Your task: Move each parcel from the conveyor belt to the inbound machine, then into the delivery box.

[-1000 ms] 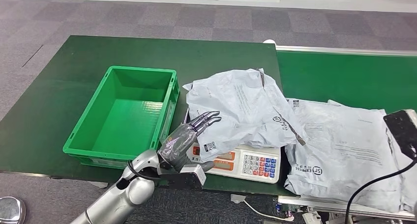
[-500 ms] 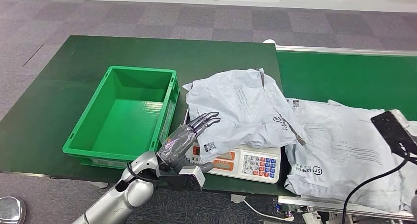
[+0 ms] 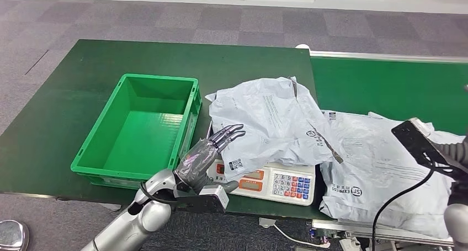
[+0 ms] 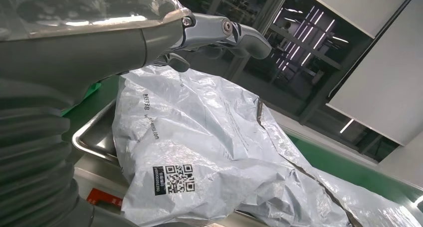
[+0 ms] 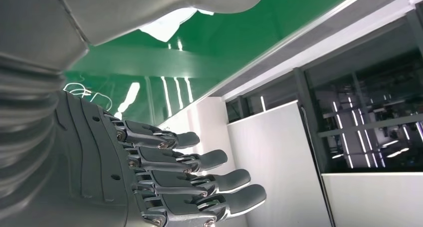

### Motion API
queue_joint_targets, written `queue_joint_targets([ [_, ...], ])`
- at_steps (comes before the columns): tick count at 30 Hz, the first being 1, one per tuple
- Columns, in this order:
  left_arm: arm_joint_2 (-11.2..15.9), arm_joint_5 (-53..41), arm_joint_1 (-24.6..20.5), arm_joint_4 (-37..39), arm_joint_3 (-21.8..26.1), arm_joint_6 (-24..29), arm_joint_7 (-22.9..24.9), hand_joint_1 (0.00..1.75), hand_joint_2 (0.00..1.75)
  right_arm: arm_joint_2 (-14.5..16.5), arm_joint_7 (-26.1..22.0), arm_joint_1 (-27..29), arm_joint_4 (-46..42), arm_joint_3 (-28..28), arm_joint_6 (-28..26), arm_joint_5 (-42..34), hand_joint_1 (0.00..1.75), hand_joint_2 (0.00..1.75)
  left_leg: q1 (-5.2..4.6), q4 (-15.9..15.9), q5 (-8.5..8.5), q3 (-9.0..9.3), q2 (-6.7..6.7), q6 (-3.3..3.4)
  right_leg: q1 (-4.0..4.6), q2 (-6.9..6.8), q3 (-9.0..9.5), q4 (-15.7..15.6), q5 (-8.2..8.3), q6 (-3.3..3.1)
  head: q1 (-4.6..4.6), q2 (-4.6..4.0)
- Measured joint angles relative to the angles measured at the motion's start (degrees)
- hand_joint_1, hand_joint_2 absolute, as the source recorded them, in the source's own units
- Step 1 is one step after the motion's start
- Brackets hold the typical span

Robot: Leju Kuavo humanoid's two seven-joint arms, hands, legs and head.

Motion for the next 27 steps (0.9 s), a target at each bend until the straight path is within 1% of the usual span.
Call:
queue_joint_targets([
  [6,-0.01,-0.24,0.54,-0.43,0.26,0.00,0.27,0.00,1.75,-0.09,-0.24,-1.80,1.41,1.64,0.49,0.27,0.00,1.75,0.00,0.00,0.00,0.00,0.01,0.00,0.00,0.01,0.00,0.00,0.00,0.00,0.00,0.00],
  [13,0.02,-0.63,0.92,-0.82,0.55,0.00,0.31,0.00,1.75,-1.09,-1.01,-3.97,3.48,3.91,3.65,0.09,0.00,1.75,0.00,0.00,0.01,0.00,0.00,-0.01,0.00,0.00,0.01,0.00,0.01,0.00,0.00,0.00],
  [27,0.07,-0.66,1.44,-0.94,1.20,0.01,0.28,0.00,1.75,-3.06,-1.77,-4.82,5.05,5.10,4.03,-0.85,0.00,1.75,0.00,0.00,0.01,0.00,0.00,-0.01,0.00,0.00,-0.01,0.00,0.00,0.00,0.00,0.00],
])
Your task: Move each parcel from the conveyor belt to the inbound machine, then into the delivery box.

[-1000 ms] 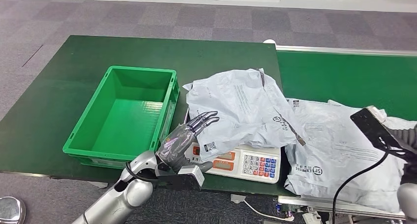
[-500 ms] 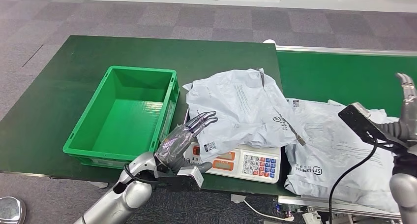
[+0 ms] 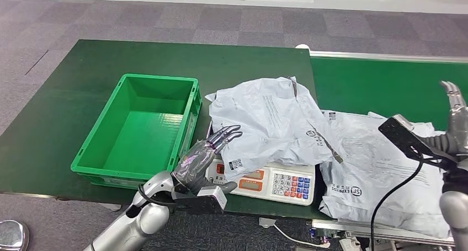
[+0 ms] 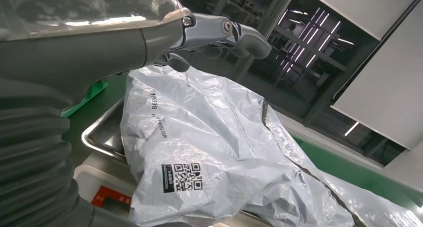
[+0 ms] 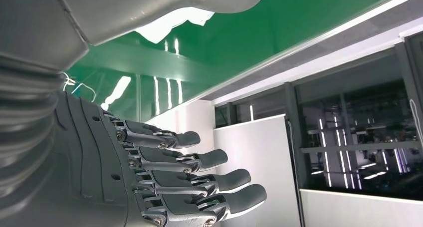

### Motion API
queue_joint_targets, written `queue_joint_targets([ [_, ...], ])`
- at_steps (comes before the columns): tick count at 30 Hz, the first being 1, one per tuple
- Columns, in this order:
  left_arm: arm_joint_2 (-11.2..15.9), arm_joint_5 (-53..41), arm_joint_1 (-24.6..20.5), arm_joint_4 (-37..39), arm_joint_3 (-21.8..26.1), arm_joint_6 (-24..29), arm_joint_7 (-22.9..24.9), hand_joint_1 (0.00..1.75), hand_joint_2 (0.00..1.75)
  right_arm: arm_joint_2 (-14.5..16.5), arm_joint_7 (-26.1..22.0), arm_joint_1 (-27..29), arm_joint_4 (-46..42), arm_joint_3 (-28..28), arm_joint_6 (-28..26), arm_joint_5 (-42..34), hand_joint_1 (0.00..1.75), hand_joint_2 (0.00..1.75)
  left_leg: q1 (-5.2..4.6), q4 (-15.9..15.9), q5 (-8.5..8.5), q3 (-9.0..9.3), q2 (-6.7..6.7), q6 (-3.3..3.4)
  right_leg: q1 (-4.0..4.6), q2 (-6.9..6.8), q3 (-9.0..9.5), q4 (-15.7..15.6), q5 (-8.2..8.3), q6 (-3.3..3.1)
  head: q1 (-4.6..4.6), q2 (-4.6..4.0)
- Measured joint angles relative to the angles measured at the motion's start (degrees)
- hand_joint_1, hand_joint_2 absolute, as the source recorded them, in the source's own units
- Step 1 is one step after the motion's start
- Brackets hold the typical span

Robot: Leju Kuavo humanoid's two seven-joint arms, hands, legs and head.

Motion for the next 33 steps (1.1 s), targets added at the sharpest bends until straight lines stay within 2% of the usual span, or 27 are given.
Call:
queue_joint_targets([
  [19,0.00,-0.01,-0.01,0.19,0.12,0.06,-0.83,0.00,1.75,0.05,0.37,2.61,0.00,0.75,-0.03,-0.17,0.00,1.75,0.00,0.00,0.00,-0.01,0.00,0.00,0.00,0.00,-0.02,0.00,0.00,0.00,0.00,0.00],
  [33,0.00,-0.32,-0.11,0.63,0.12,0.10,-1.02,0.00,1.75,0.15,-0.26,2.21,-0.55,1.08,0.55,0.57,0.00,1.75,0.00,0.00,0.00,-0.01,0.00,0.00,0.00,0.00,-0.02,0.00,0.00,0.00,0.00,0.00],
])
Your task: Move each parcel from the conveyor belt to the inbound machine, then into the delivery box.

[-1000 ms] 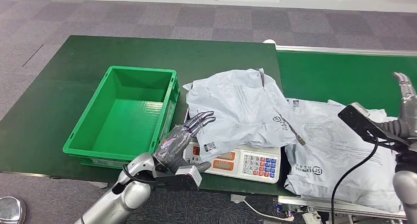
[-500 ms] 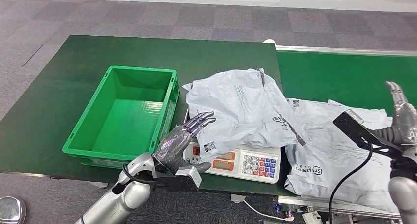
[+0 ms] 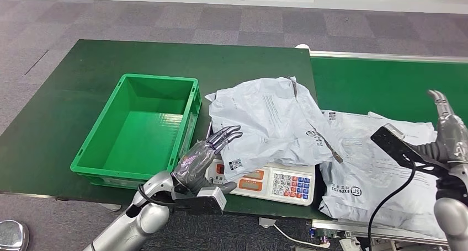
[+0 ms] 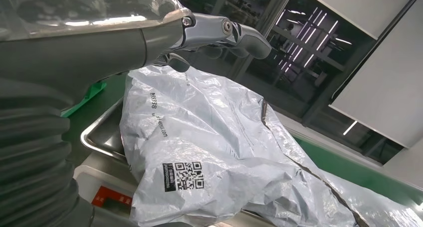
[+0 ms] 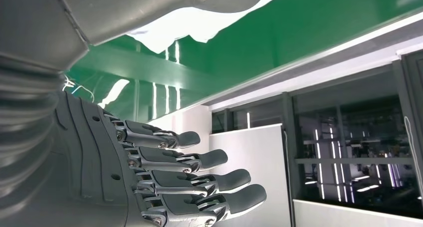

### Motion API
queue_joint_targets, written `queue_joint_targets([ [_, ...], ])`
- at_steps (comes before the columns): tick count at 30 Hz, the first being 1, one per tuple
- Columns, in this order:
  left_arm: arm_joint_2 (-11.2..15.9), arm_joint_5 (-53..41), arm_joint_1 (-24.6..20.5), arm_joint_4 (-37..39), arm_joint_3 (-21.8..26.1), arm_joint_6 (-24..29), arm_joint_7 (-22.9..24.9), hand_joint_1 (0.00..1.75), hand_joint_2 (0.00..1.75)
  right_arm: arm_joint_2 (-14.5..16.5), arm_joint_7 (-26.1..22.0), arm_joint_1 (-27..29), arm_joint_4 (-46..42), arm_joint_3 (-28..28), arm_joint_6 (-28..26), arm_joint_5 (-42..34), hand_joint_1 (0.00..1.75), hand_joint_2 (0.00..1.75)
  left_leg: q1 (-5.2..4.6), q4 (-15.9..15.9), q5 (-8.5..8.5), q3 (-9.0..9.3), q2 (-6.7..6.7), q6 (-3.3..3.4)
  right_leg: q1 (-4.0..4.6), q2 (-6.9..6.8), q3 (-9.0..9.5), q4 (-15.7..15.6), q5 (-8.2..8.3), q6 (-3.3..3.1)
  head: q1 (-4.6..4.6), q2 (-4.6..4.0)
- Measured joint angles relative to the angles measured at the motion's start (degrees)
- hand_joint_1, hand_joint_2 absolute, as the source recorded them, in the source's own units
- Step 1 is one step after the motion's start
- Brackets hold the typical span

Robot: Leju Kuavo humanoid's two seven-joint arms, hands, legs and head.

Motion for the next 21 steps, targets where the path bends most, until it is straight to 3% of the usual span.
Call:
queue_joint_targets([
  [12,0.00,1.66,-1.89,1.01,0.00,-0.20,-0.95,0.00,1.75,-0.38,0.63,-5.33,-0.39,0.93,1.68,0.12,0.00,1.75,0.00,0.01,0.03,0.04,0.00,-0.01,0.00,0.00,0.01,0.00,0.01,0.00,0.00,0.00],
  [21,-0.45,1.81,-3.15,1.91,0.00,-0.63,-1.24,0.00,1.75,-2.39,1.28,-4.76,-1.60,0.96,0.82,-1.29,0.00,1.75,0.00,0.01,0.01,0.02,0.04,0.00,0.00,0.04,-0.03,0.00,0.01,0.00,0.00,0.00],
])
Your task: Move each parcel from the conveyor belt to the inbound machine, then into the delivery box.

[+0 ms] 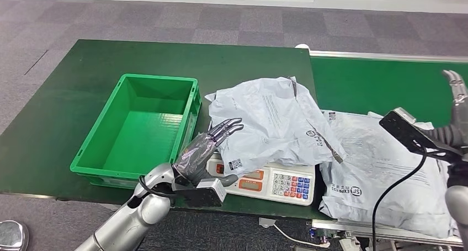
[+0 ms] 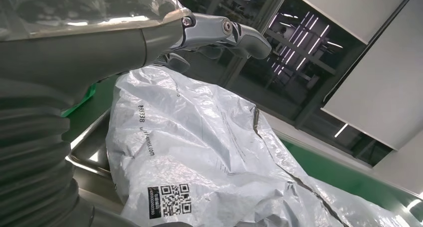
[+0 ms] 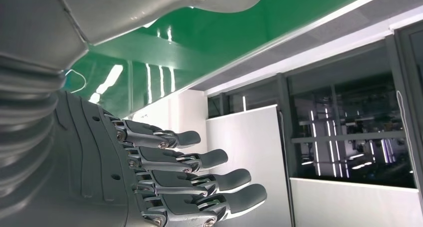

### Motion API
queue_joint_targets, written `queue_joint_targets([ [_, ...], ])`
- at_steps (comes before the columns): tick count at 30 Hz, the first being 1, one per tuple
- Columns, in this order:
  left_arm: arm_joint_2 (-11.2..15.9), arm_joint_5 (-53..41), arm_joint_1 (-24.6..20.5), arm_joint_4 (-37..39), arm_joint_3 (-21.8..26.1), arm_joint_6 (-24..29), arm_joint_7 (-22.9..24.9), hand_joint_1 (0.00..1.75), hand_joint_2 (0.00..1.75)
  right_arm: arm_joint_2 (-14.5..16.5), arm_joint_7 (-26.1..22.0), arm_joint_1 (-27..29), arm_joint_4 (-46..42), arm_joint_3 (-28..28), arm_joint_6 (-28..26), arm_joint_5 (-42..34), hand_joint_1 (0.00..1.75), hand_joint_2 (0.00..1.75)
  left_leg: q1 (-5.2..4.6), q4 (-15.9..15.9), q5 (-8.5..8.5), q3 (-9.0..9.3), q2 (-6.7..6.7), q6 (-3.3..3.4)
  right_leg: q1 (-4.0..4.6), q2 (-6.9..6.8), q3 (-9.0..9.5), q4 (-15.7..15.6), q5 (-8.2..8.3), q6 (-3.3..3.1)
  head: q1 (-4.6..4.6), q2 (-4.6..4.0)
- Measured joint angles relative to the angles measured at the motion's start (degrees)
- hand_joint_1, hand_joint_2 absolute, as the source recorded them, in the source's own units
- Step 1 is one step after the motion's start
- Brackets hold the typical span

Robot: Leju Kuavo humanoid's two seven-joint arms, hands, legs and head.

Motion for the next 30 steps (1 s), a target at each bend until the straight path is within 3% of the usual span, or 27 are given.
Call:
queue_joint_targets([
  [11,-0.36,0.75,0.05,-0.17,0.00,-0.16,-0.19,0.00,1.75,-0.82,-0.45,0.15,-0.46,0.00,0.10,-0.98,0.00,1.75,0.00,0.00,0.01,0.00,-0.01,-0.01,0.00,-0.01,0.00,0.00,0.00,0.00,0.00,0.00],
  [20,-1.16,2.45,-0.41,-2.06,-0.07,-2.56,-0.26,0.00,1.75,-5.04,2.28,3.43,-7.29,0.00,2.57,-4.89,0.00,1.75,-0.01,0.00,-0.01,-0.03,-0.03,0.00,0.00,-0.02,-0.04,0.00,-0.01,0.00,0.00,0.00],
  [30,-1.26,1.46,-0.58,0.01,-0.07,-1.57,-0.75,0.00,1.75,-3.19,1.60,10.35,-11.56,-0.14,-2.55,-0.82,0.00,1.75,0.02,-0.01,-0.01,-0.03,-0.02,-0.01,0.02,-0.02,-0.03,0.00,-0.01,0.00,0.00,0.00],
])
